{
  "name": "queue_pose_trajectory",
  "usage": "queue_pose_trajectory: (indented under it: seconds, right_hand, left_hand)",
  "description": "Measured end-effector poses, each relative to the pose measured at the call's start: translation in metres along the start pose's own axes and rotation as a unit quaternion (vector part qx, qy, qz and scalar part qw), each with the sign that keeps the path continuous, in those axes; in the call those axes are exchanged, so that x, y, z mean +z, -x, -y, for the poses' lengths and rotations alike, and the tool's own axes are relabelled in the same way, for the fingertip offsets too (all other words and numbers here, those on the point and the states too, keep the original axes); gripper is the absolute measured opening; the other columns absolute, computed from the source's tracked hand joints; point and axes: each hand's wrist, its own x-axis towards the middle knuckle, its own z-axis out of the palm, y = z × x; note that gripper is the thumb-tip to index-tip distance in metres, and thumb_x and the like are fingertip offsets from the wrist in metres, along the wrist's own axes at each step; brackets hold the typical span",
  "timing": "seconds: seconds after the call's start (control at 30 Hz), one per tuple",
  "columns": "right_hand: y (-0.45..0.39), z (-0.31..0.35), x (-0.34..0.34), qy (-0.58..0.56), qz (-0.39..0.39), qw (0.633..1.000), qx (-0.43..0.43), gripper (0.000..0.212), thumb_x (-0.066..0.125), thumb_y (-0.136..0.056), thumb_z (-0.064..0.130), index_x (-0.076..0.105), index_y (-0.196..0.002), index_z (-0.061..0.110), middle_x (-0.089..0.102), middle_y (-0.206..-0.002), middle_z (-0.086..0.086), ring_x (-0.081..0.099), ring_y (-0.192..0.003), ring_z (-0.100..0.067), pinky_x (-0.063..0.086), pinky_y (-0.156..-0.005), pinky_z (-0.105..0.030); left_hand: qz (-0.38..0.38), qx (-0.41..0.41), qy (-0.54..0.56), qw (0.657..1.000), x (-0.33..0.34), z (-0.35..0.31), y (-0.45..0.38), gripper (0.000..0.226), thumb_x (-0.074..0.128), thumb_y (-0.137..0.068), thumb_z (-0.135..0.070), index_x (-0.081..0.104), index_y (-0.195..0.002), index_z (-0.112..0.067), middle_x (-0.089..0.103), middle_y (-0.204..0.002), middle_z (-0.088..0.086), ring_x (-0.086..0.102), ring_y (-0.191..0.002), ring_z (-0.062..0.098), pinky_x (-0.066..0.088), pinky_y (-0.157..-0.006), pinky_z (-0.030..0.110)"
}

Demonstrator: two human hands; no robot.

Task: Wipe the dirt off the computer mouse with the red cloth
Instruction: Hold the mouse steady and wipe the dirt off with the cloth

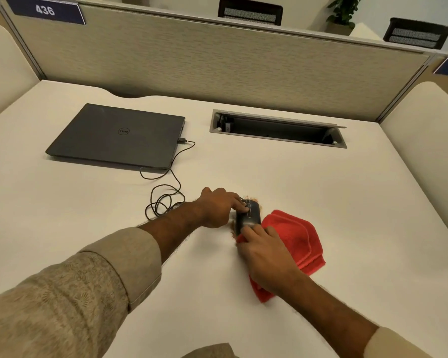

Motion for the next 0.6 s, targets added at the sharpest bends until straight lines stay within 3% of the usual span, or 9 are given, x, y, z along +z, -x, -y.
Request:
queue_pose_trajectory:
  seconds: [0.2,0.3,0.4,0.5,0.6]
  right_hand:
    - [-0.005,-0.027,-0.011,-0.094,-0.077,0.986,0.118,0.036,0.051,-0.082,0.009,0.068,-0.110,0.022,0.060,-0.105,-0.001,0.052,-0.094,-0.024,0.040,-0.082,-0.042]
    - [0.000,-0.028,-0.007,-0.172,-0.057,0.979,0.096,0.037,0.051,-0.084,0.011,0.069,-0.114,0.024,0.062,-0.106,0.002,0.055,-0.095,-0.020,0.040,-0.083,-0.042]
    - [0.006,-0.037,-0.011,-0.232,-0.056,0.968,0.078,0.033,0.052,-0.080,0.016,0.075,-0.103,0.024,0.066,-0.095,0.006,0.061,-0.087,-0.017,0.047,-0.076,-0.041]
    - [-0.002,-0.056,-0.020,-0.310,-0.124,0.933,0.136,0.033,0.053,-0.078,0.005,0.075,-0.099,0.019,0.067,-0.091,0.006,0.064,-0.085,-0.011,0.051,-0.079,-0.033]
    - [-0.013,-0.075,-0.028,-0.341,-0.179,0.904,0.188,0.031,0.058,-0.084,-0.003,0.071,-0.104,0.018,0.068,-0.098,0.009,0.063,-0.093,-0.008,0.046,-0.087,-0.016]
  left_hand:
    - [-0.004,0.000,0.027,1.000,0.004,0.001,0.001,0.079,0.047,-0.081,0.006,0.049,-0.142,-0.044,0.037,-0.155,-0.019,0.032,-0.138,0.016,0.021,-0.105,0.040]
    - [-0.007,-0.001,0.042,0.999,0.005,0.001,0.002,0.079,0.047,-0.081,0.004,0.049,-0.142,-0.045,0.036,-0.156,-0.020,0.030,-0.141,0.014,0.021,-0.106,0.042]
    - [-0.014,-0.004,0.048,0.999,0.009,0.000,0.005,0.078,0.049,-0.081,0.002,0.047,-0.143,-0.044,0.035,-0.156,-0.024,0.030,-0.141,0.012,0.021,-0.104,0.040]
    - [-0.029,0.004,0.015,0.999,0.014,-0.002,0.011,0.075,0.055,-0.082,-0.007,0.043,-0.146,-0.043,0.029,-0.158,-0.024,0.032,-0.135,0.017,0.023,-0.100,0.039]
    - [-0.111,-0.007,0.015,0.994,0.022,-0.006,0.021,0.074,0.059,-0.080,-0.014,0.043,-0.146,-0.043,0.023,-0.160,-0.019,0.031,-0.132,0.021,0.027,-0.100,0.039]
